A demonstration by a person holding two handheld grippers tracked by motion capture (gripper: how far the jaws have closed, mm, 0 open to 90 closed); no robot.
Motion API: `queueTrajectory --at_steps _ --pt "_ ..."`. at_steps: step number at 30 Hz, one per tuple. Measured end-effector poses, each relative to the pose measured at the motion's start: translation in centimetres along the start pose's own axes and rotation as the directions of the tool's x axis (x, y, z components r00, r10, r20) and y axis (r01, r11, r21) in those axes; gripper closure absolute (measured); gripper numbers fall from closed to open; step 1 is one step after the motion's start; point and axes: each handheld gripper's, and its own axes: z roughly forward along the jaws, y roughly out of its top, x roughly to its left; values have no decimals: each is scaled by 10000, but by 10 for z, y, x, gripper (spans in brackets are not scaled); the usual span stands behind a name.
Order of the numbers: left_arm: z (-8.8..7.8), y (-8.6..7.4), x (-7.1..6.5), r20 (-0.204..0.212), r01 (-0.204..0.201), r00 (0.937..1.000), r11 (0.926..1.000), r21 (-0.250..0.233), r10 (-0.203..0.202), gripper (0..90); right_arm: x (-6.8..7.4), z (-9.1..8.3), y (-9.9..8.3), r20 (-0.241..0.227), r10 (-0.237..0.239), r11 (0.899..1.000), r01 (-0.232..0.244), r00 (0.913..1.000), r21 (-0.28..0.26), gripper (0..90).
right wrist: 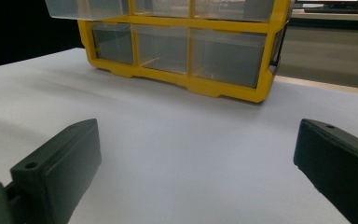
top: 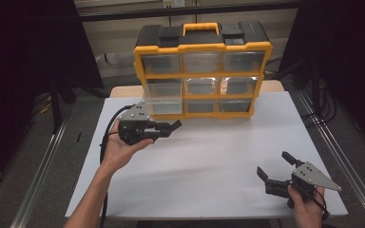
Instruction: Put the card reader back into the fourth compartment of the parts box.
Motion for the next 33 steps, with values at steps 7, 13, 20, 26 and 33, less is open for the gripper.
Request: queueTrajectory --at_steps 7,13,20,26,33 --pt "-8 8 5 -242 -47 9997 10000 11 47 740 0 0 0 24 -25 10000 25 10000 -37 8" --pt "-12 14 11 -446 -18 9990 10000 2 18 740 0 0 0 6 -2 10000 2 10000 -51 7" --pt "-21 23 18 -740 -124 9972 9999 89 131 740 -1 0 0 24 -8 10000 8 10000 -51 6" --pt "-23 29 21 -807 -121 9967 9999 64 125 740 0 0 0 -114 -70 9999 68 9999 -117 6" --pt "-25 39 29 -966 -64 9953 9999 140 78 740 -1 0 0 -137 -55 9999 53 9999 -151 6"
